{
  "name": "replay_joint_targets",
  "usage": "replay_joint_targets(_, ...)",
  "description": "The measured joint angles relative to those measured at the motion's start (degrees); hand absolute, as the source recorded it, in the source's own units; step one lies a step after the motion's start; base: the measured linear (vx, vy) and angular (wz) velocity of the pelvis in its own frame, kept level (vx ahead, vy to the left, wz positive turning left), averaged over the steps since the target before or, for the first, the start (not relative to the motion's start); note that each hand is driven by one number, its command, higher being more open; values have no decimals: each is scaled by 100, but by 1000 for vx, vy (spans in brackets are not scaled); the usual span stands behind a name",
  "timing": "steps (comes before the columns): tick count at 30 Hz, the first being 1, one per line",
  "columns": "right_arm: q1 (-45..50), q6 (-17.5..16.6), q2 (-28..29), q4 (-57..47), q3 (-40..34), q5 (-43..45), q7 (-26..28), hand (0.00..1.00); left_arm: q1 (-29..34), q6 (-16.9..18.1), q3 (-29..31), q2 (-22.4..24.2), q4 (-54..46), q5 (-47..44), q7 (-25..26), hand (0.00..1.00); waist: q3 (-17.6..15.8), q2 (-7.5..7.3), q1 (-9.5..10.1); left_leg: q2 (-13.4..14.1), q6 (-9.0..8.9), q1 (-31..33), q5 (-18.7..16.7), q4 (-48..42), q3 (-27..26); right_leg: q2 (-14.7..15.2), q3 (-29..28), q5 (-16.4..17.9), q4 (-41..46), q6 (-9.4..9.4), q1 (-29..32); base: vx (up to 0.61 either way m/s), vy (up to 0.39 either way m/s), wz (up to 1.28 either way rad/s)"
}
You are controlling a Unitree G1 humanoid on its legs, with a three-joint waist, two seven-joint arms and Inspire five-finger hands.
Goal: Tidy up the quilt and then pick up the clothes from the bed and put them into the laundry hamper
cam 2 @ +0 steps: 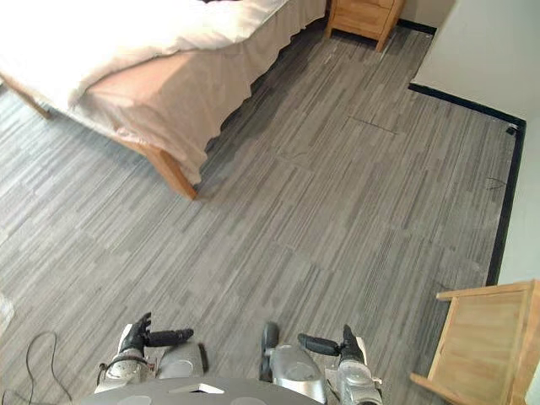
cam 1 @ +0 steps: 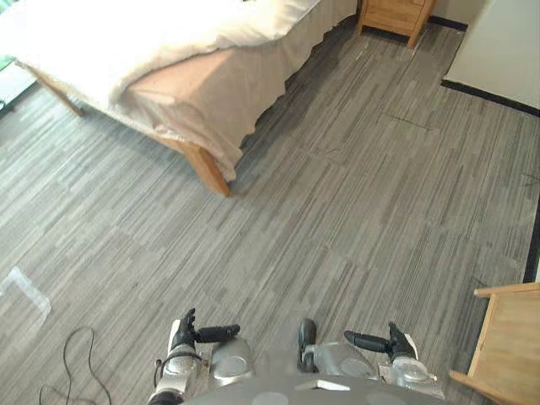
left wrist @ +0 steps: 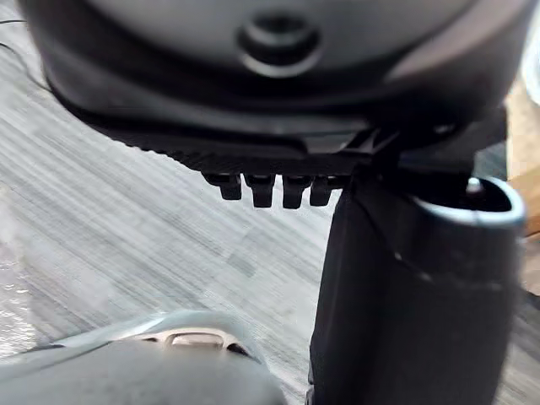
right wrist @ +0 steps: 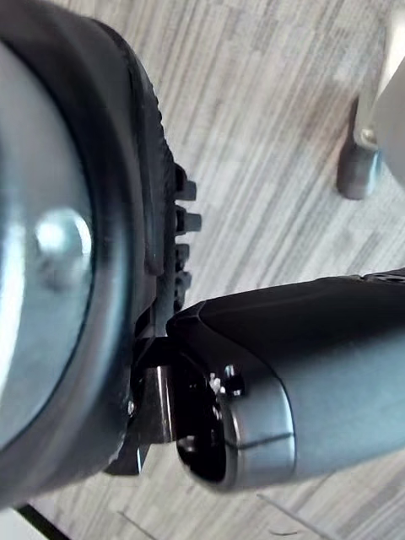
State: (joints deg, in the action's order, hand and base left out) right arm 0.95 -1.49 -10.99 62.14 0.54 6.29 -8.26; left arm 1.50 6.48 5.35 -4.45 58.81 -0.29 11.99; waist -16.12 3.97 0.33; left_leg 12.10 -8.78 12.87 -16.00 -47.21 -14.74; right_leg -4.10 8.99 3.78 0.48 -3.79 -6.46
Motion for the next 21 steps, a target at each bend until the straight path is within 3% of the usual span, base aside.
replay_joint_targets(1, -14, -2, 20, -11, -7, -95, -18, 100, -24, 0, 7, -8, -2, -39, 22, 100, -15, -26, -1, -109, 39, 109, -1, 426, -53, 5, -41, 40, -64, 60, -149, 709, -123, -56)
replay_joint_targets(2, -18, -17, 71, -30, -52, -157, -78, 100, -114, -10, 20, -17, 27, -223, 56, 100, -54, -90, 1, -341, 223, 314, 151, 1377, -67, 35, -106, 130, -253, 141, -500, 588, -36, -45)
replay_joint_targets(3, -9, -20, 170, -63, -136, -157, -119, 100, -170, -8, 24, -48, 24, -312, 52, 100, -86, -183, 17, -585, 447, 480, 578, 2434, -91, 97, -160, 294, -431, 140, -848, 569, -12, -41)
replay_joint_targets(5, 59, -47, 192, -145, -221, -155, -182, 100, -196, 4, 23, -25, -3, -421, 43, 100, -58, -144, 94, -673, 649, 856, 1053, 3397, -214, 59, -275, 664, -494, 131, -1175, 458, 57, -42)
replay_joint_targets(6, 65, -46, 190, -152, -224, -155, -193, 100, -203, 5, 30, -20, -14, -443, 43, 100, -52, -137, 126, -677, 718, 967, 1105, 3494, -261, 55, -302, 808, -493, 133, -1302, 537, 141, -40)
replay_joint_targets(7, 156, -43, 216, -152, -225, -158, -217, 100, -196, 3, 65, -19, -27, -462, 12, 100, -29, -163, 133, -814, 1028, 1047, 1297, 3583, -333, 72, -336, 1026, -489, 271, -1617, 640, 185, -28)
replay_joint_targets(8, 282, -35, 368, -146, -227, -162, -226, 100, -150, -2, 195, -49, -19, -465, -12, 100, 141, -394, 178, -1044, 1688, 1000, 2084, 3528, -173, 224, -303, 1179, -374, 495, -1775, 710, 185, -18)
replay_joint_targets(9, 303, -36, 454, -147, -249, -161, -232, 100, -106, 3, 214, -86, -14, -465, -6, 100, 295, -474, 192, -1126, 1808, 956, 2418, 3592, -155, 319, -274, 1249, -116, 547, -1716, 799, 166, -1)
replay_joint_targets(10, 341, -28, 583, -97, -340, -165, -215, 100, -118, -3, 216, -172, 24, -463, -13, 100, 367, -686, 177, -1260, 1733, 723, 2397, 3733, -116, 480, -284, 1310, 981, 602, -1333, 793, 164, 18)
replay_joint_targets(11, 342, -46, 684, -95, -487, -168, -156, 100, -118, -8, 255, -245, 43, -475, -10, 100, 314, -868, 185, -1396, 1668, 352, 2160, 3828, -13, 612, -304, 935, 2478, 928, -800, 894, 208, 50)
replay_joint_targets(12, 373, -46, 762, -69, -642, -169, -155, 100, -122, -28, 240, -343, 110, -474, -14, 100, 271, -1002, 132, -1508, 1623, 13, 1956, 3823, 171, 655, -367, 239, 3560, 1113, -496, 826, 191, 87)
replay_joint_targets(13, 422, -47, 865, -20, -771, -185, -175, 100, -142, -69, 230, -420, 234, -474, 2, 100, 239, -1084, 72, -1630, 1581, -431, 1695, 3825, 438, 767, -440, 197, 4877, 1184, -32, 670, 133, 86)
replay_joint_targets(14, 430, -47, 867, -13, -778, -189, -175, 100, -147, -79, 229, -425, 257, -482, 7, 100, 239, -1091, 74, -1653, 1580, -524, 1657, 3824, 501, 795, -409, 233, 5099, 1130, 57, 661, 96, 106)
replay_joint_targets(15, 497, -49, 865, -54, -804, -205, -162, 100, -141, -147, 148, -420, 342, -565, 25, 100, 226, -1062, 16, -1672, 1539, -1008, 1451, 3868, 781, 932, -161, 451, 5670, 843, 407, 645, 60, 119)
replay_joint_targets(17, 531, -146, 858, -186, -798, -317, -133, 100, -156, -140, -49, -342, 380, -709, 1, 100, 220, -992, -166, -1658, 1500, -1707, 1288, 4164, 1536, 1139, 218, 931, 5258, 648, 974, 721, -42, 179)
replay_joint_targets(19, 510, -218, 850, -285, -804, -378, -115, 100, -195, -128, -68, -188, 372, -802, -49, 100, 219, -954, -234, -1618, 1467, -1954, 1218, 4276, 2024, 1151, 172, 1077, 4341, 676, 1296, 508, -134, 161)
replay_joint_targets(21, 491, -237, 760, -329, -838, -375, -66, 100, -237, -123, -155, -60, 314, -857, -163, 100, 257, -845, -211, -1515, 1281, -2072, 986, 4266, 2795, 1094, -343, 896, 2138, 894, 1547, 576, -286, 176)
